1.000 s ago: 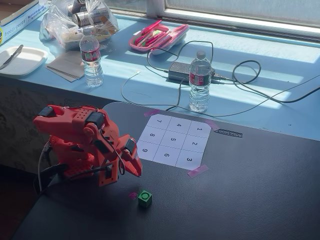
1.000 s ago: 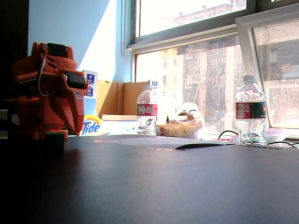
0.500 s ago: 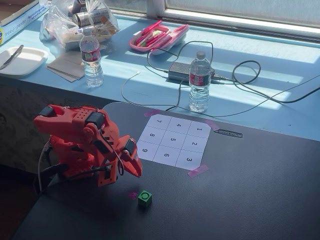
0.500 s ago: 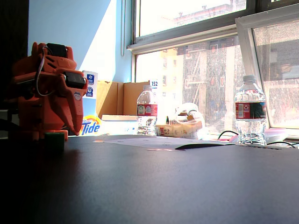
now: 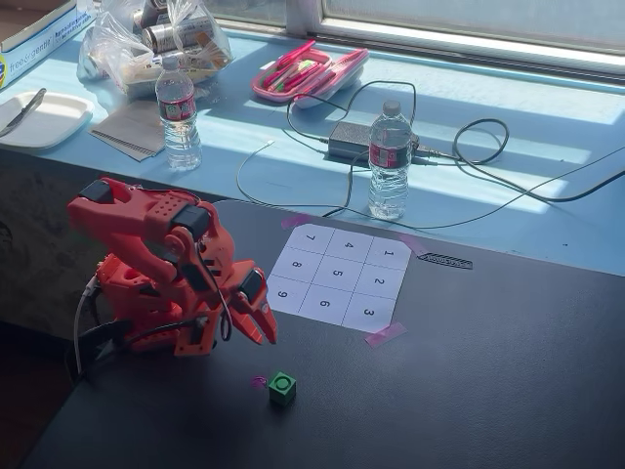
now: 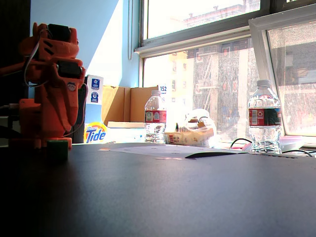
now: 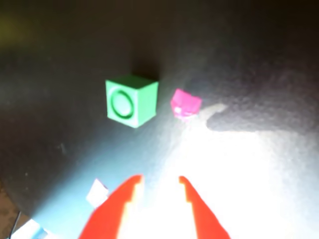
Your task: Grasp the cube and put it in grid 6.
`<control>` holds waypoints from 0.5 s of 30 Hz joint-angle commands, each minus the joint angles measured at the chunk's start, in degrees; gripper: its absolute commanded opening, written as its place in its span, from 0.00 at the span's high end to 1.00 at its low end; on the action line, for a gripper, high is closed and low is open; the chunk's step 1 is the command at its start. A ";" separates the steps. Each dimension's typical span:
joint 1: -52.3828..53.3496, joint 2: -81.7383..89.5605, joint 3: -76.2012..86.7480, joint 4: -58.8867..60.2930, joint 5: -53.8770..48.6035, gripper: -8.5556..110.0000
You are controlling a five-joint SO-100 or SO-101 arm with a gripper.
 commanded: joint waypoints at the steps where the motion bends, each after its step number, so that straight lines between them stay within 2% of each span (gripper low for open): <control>1: 1.23 -8.26 -8.09 1.32 0.44 0.83; 15: 5.54 -35.60 -29.36 4.31 0.88 0.72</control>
